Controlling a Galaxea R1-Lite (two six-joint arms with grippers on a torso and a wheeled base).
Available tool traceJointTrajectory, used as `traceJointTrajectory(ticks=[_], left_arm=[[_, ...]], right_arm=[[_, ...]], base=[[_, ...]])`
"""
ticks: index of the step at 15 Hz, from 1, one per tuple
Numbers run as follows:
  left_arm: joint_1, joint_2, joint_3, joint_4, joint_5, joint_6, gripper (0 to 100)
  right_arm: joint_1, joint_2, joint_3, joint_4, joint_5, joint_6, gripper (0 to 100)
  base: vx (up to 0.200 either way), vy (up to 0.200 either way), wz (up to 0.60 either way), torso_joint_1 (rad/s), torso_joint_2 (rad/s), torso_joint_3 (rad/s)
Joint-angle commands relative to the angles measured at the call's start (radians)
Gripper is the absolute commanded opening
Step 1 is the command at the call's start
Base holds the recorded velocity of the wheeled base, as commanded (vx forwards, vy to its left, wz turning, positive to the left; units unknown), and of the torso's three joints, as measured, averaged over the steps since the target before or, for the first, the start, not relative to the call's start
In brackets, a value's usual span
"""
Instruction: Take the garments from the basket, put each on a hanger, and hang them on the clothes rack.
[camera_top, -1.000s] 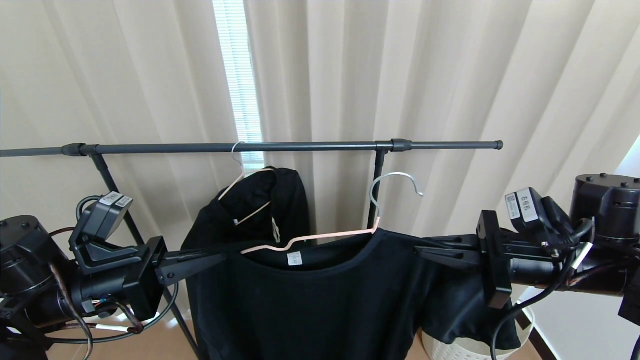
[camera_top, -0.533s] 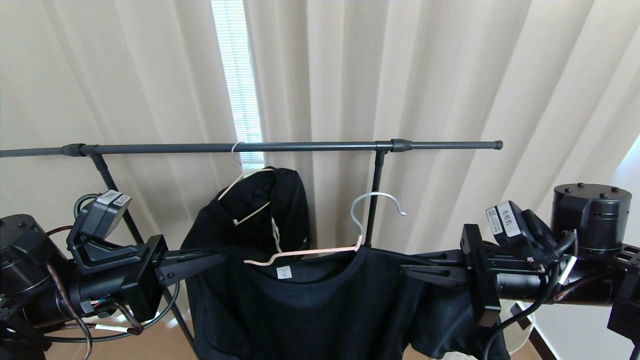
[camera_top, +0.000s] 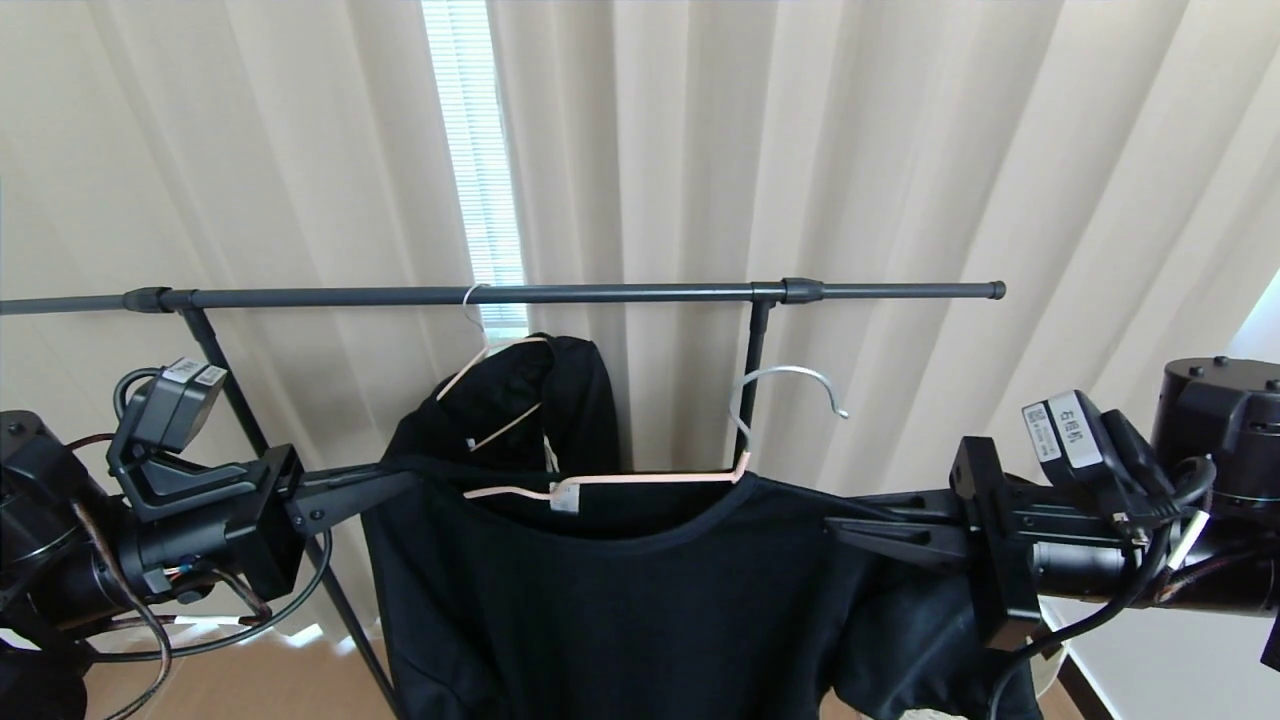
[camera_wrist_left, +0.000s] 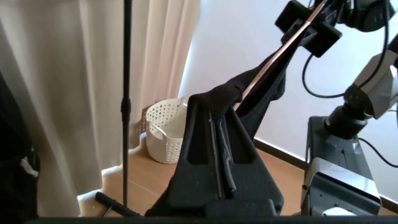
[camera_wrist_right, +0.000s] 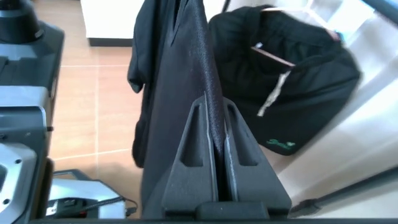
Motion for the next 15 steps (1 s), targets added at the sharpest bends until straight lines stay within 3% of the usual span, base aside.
traceJointTrajectory(ticks=[1,15], left_arm=[[0.020,0.018,-0.010,-0.001,0.000,-0.001,0],[-0.112,-0.013,0.068,-0.001,-0.001,-0.002,0]], right_arm=[[-0.018,-0.030,-0.005,0.001,0.007,0.004,0],[0.066,0.081,-0.009,-0.001,-0.002,0.011,0]], base=[[0.000,0.000,0.00,0.000,0.00,0.000],[0.000,0.000,0.00,0.000,0.00,0.000]])
